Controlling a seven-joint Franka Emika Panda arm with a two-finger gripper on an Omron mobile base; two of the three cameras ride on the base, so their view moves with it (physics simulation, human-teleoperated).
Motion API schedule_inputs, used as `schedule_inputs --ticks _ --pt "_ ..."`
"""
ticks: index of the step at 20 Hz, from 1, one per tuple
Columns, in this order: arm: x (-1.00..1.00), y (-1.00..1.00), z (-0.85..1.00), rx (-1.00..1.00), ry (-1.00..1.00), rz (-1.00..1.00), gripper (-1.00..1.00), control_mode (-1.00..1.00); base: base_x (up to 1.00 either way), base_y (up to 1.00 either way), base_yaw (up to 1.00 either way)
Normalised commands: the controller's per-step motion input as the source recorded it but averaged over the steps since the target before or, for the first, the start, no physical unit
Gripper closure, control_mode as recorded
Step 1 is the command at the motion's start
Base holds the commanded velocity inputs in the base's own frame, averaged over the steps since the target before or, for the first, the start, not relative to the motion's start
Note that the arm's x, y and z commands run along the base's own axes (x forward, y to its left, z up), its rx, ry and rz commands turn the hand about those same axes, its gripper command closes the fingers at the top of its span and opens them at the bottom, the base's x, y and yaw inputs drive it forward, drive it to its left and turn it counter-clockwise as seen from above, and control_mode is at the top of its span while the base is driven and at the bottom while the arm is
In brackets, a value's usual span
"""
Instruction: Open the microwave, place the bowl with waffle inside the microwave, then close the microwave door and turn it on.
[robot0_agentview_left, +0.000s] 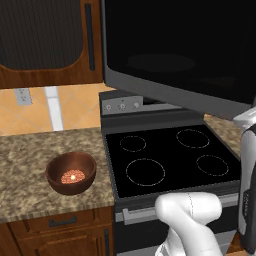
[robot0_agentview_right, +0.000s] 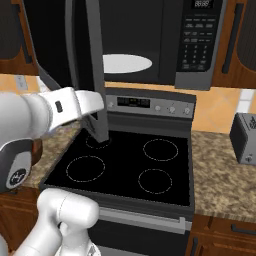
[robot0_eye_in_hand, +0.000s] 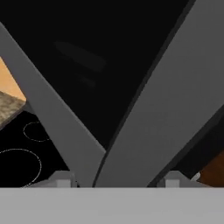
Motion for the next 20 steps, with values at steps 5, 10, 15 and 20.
schedule_inputs --ticks 5,10,15,20 --pt "-1.00 0.67 0.28 -0.03 0.04 -0.01 -1.00 -1.00 0.00 0.00 0.00" --pt "-1.00 -0.10 0.14 0.26 -0.03 -0.10 -1.00 -1.00 0.00 0.00 0.00" --pt "-0.89 -0.60 0.11 0.37 0.05 -0.12 -1.00 -1.00 0.00 0.00 0.00" --pt "-0.22 -0.96 -0.20 0.64 0.05 0.00 -1.00 -1.00 0.00 0.00 0.00"
